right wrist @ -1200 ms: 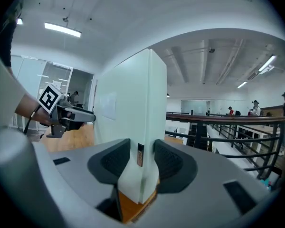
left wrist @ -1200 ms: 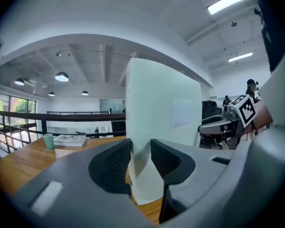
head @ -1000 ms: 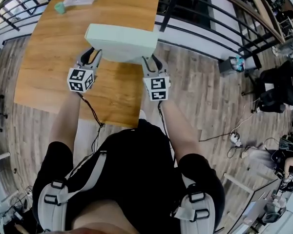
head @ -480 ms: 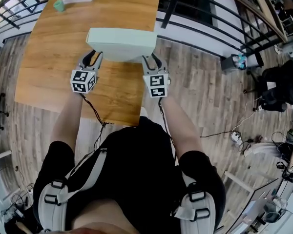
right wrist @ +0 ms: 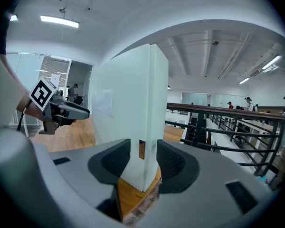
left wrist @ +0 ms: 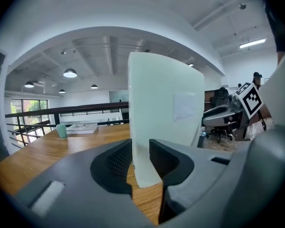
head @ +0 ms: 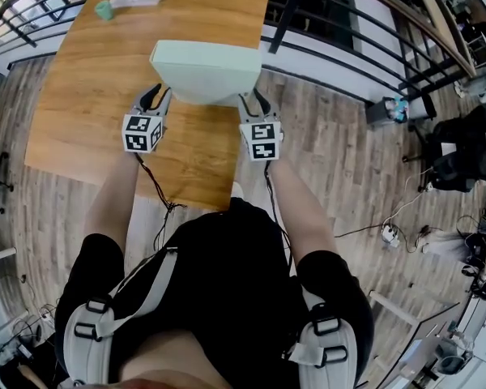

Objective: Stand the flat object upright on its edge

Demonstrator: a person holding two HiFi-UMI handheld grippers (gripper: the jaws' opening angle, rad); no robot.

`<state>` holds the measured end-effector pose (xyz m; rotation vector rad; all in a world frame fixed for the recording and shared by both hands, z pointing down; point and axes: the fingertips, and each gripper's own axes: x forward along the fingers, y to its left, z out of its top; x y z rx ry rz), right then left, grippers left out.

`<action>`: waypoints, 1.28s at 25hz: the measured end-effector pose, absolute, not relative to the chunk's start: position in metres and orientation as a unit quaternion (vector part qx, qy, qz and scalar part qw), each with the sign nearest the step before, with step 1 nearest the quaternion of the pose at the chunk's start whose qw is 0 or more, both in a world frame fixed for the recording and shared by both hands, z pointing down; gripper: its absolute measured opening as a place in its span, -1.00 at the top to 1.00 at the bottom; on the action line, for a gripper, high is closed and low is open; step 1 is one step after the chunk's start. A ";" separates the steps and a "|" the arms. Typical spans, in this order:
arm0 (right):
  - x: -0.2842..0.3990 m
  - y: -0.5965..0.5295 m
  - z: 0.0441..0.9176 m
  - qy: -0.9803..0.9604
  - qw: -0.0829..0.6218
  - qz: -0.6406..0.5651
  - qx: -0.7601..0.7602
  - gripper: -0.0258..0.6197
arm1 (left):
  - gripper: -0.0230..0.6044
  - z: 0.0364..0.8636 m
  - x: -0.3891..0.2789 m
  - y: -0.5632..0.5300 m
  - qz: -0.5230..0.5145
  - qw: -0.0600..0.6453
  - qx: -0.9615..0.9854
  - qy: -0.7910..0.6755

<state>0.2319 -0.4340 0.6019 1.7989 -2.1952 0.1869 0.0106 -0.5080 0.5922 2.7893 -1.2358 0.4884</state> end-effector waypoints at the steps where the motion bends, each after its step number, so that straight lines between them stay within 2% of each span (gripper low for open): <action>1: 0.233 -0.433 0.601 -0.762 0.144 0.067 0.628 0.43 | 0.56 0.591 0.009 -0.508 0.157 0.025 0.902 -0.402; 10: 0.231 -0.421 0.568 -0.757 0.092 0.051 0.645 0.44 | 0.56 0.569 -0.005 -0.495 0.127 0.026 0.897 -0.422; 12: 0.231 -0.415 0.555 -0.755 0.074 0.046 0.650 0.44 | 0.71 0.558 -0.007 -0.489 0.115 0.019 0.895 -0.430; 14: 0.229 -0.406 0.539 -0.752 0.052 0.040 0.656 0.59 | 0.90 0.544 -0.012 -0.482 0.098 0.012 0.891 -0.443; 16: 0.226 -0.397 0.521 -0.748 0.032 0.031 0.663 0.79 | 0.91 0.530 -0.016 -0.473 0.085 0.005 0.889 -0.450; 18: 0.220 -0.388 0.503 -0.746 0.014 0.020 0.666 0.90 | 0.92 0.515 -0.019 -0.462 0.076 -0.005 0.890 -0.450; 24: 0.191 -0.357 0.451 -0.756 -0.030 0.000 0.654 0.91 | 0.92 0.476 -0.030 -0.415 0.069 -0.016 0.892 -0.447; 32: 0.162 -0.303 0.446 -0.738 -0.006 -0.018 0.674 0.92 | 0.92 0.475 -0.060 -0.356 0.062 0.004 0.887 -0.457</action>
